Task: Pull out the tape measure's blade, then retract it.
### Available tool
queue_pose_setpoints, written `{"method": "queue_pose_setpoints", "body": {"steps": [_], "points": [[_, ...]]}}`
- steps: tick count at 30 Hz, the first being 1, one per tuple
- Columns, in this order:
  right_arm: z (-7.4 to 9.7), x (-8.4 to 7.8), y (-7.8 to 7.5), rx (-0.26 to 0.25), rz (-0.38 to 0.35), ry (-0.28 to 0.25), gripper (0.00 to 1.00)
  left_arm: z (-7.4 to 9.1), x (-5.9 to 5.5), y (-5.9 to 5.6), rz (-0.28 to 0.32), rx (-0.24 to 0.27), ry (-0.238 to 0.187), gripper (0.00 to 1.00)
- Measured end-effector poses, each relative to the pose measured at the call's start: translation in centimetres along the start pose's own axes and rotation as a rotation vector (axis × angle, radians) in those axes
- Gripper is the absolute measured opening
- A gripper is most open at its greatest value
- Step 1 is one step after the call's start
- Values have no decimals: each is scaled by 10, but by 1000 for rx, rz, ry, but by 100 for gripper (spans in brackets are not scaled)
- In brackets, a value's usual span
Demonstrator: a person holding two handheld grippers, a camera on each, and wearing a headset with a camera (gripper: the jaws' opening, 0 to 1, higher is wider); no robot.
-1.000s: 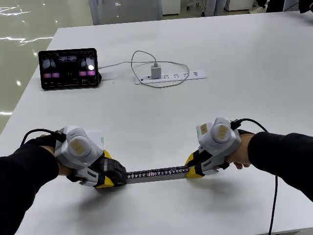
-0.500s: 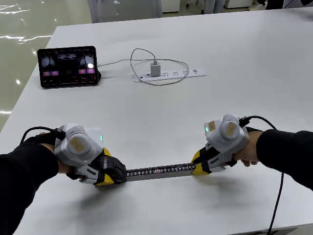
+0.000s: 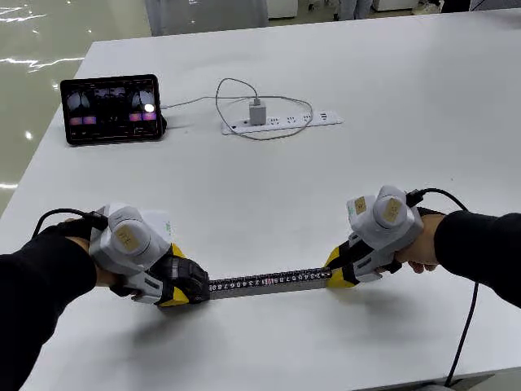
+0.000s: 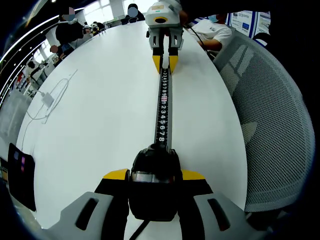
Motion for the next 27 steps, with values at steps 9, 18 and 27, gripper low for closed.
{"method": "queue_pose_setpoints", "body": {"steps": [9,18,27], "points": [[2,-6,-1,-2,-6,7,9,0,0,0,0,1,-1,32],[5,-13,-2,-7,-17,8,9,0,0,0,-1,2,-1,32],[7,-19,-2,-10,-24,11,9,0,0,-1,-2,2,0,32]]}}
Point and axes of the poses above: the centre of the closed fingertips' face, and the gripper's own axes: z roughly backward along the fingers, y roughly to its left, x roughly out of its top, the point moved 1 cm from there along z, roughly backward along the fingers, and after that the axes turned 13 degrees about y, right-handed, at the moved point
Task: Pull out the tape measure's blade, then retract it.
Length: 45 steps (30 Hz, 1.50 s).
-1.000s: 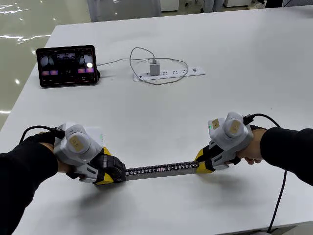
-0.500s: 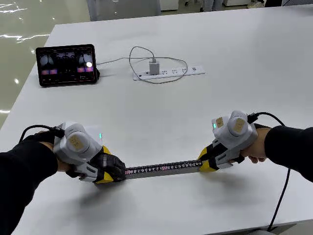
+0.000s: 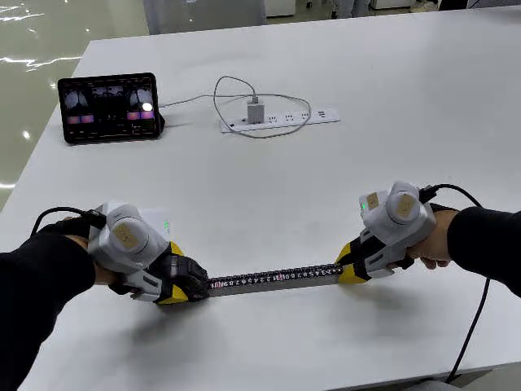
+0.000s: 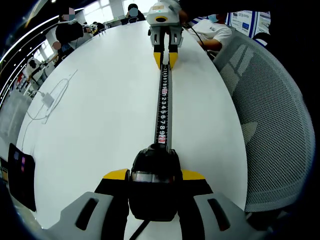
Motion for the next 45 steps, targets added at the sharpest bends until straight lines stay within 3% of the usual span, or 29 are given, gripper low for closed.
{"method": "queue_pose_setpoints", "body": {"steps": [17,34,45], "points": [[6,-12,1,-7,-10,3,9,0,0,0,0,1,-2,32],[7,-10,3,-1,-29,1,10,0,1,0,-8,-2,-11,32],[6,-10,2,4,10,43,11,0,2,1,15,4,-33,33]]}}
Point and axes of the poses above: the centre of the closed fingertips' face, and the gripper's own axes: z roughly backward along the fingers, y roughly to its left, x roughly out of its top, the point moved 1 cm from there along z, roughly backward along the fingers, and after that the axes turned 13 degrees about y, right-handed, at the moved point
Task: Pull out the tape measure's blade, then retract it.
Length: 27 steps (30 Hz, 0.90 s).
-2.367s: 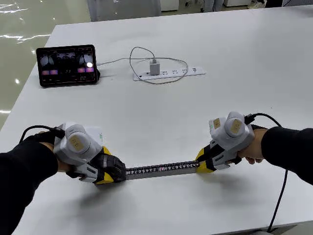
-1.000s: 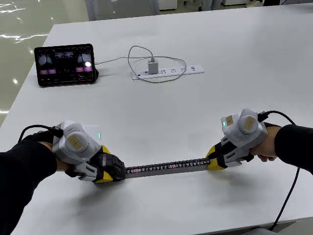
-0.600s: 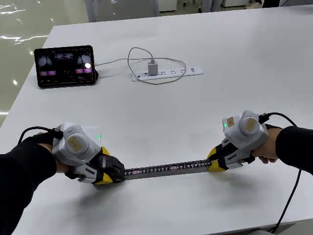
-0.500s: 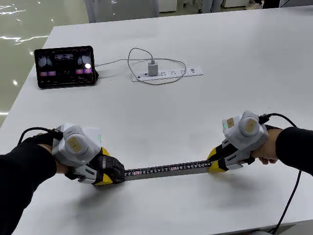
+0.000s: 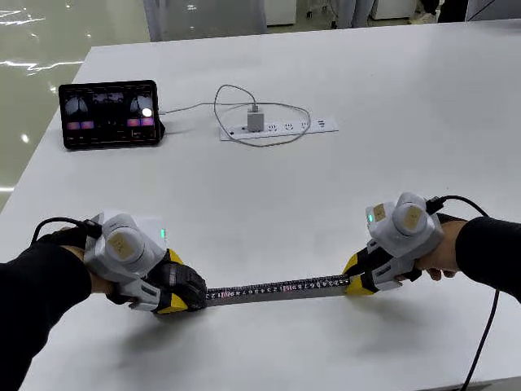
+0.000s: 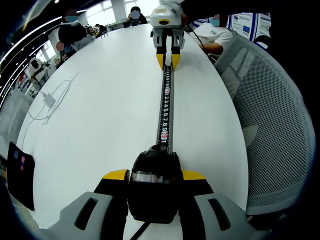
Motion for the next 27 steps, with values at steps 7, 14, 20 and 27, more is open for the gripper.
{"method": "queue_pose_setpoints", "body": {"steps": [7,14,20,27], "points": [[0,-1,0,4,22,15,11,0,0,0,8,0,-2,33],[0,-1,0,1,25,22,12,0,1,0,11,6,-11,34],[0,-1,0,-12,43,45,12,-1,1,0,6,8,6,35],[1,-1,0,-24,74,64,12,-1,1,0,-2,4,30,35]]}}
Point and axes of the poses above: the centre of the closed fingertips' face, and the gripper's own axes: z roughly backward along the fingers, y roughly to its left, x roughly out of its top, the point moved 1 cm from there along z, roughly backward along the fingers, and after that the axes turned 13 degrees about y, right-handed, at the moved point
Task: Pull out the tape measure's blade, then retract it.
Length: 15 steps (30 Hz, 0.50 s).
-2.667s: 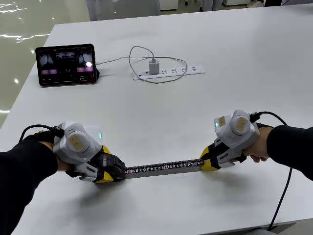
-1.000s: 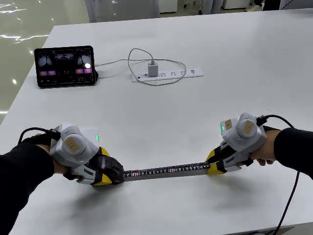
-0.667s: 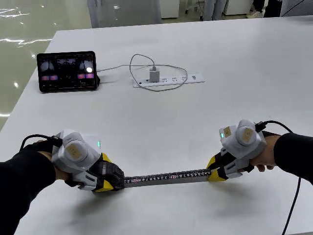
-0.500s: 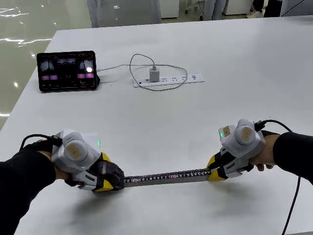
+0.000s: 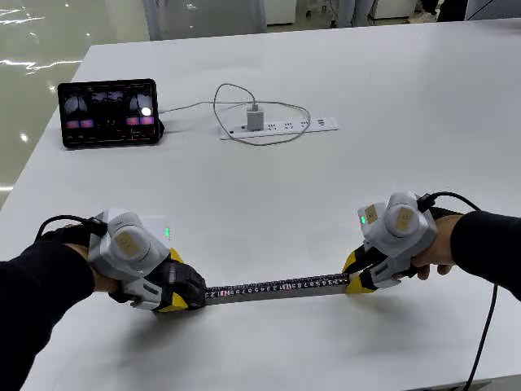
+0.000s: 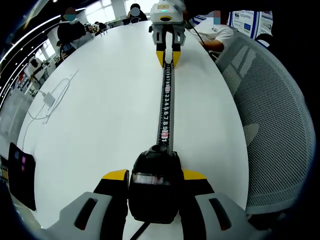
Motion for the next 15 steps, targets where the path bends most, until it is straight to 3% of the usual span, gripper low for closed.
{"method": "queue_pose_setpoints", "body": {"steps": [9,15], "points": [[9,5,-4,-1,3,0,18,6,0,1,-18,-8,14,35],[10,6,-3,4,-14,15,23,12,2,3,-2,-20,-1,38]]}}
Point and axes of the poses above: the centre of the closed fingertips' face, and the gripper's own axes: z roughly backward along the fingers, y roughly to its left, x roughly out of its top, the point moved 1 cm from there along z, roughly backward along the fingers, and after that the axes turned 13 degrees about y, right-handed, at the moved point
